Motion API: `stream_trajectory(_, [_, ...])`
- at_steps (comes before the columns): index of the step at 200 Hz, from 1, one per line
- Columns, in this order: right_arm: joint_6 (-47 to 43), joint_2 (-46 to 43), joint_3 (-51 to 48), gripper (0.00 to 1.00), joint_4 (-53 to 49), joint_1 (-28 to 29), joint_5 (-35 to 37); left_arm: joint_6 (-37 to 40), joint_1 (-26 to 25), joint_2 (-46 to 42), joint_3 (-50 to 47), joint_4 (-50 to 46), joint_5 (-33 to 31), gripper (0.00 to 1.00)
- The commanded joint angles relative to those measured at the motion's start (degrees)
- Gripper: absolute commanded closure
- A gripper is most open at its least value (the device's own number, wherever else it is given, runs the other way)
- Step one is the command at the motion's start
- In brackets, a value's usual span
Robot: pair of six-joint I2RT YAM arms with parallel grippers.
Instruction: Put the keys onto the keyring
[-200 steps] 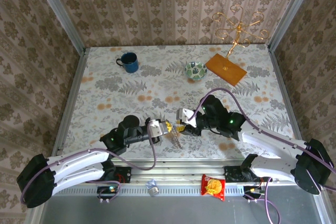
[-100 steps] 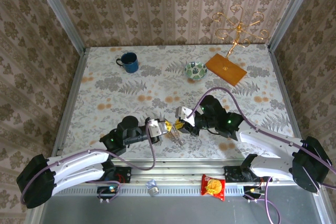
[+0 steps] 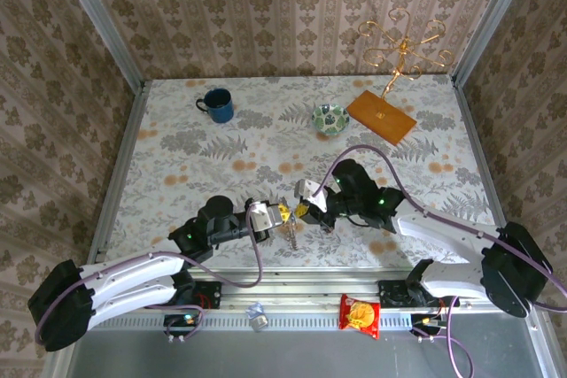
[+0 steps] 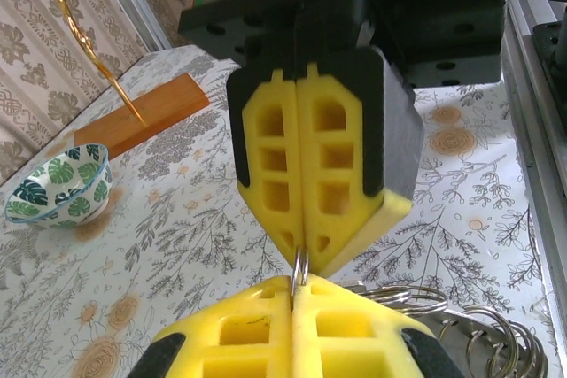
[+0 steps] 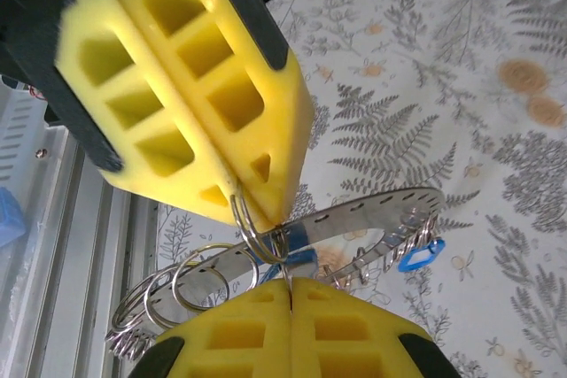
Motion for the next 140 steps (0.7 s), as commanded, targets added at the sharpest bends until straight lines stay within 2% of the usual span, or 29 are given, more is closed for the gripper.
stream_trajectory(1, [1.4,-0.3,1.0,0.94,0.6,-0.4,-2.0,-1.1,0.0,-0.4,-0.3,3.9,1.4,1.00])
stream_trajectory(24, [0.9,-3.1,-0.9,0.76,3.9,-0.4,-1.2,-1.6,-0.2,-0.4,-0.8,5.0,1.3,1.00])
stream_trajectory(40, [0.7,-4.3,-2.3,0.71,6.1,-0.4,-1.6,-2.2,-0.1,-0.4,-1.3,6.5,1.2,1.00])
stream_trajectory(111, [1.5,-1.7,-2.3,0.71,9.5,-0.2,-5.1,-4.5,-0.2,0.0,-2.5,11.4,0.9,1.00])
stream_trajectory(140, [1.6,-0.5,-1.4,0.77,10.9,0.0,-6.0,-5.0,-0.2,0.7,-2.6,12.7,1.0,1.00])
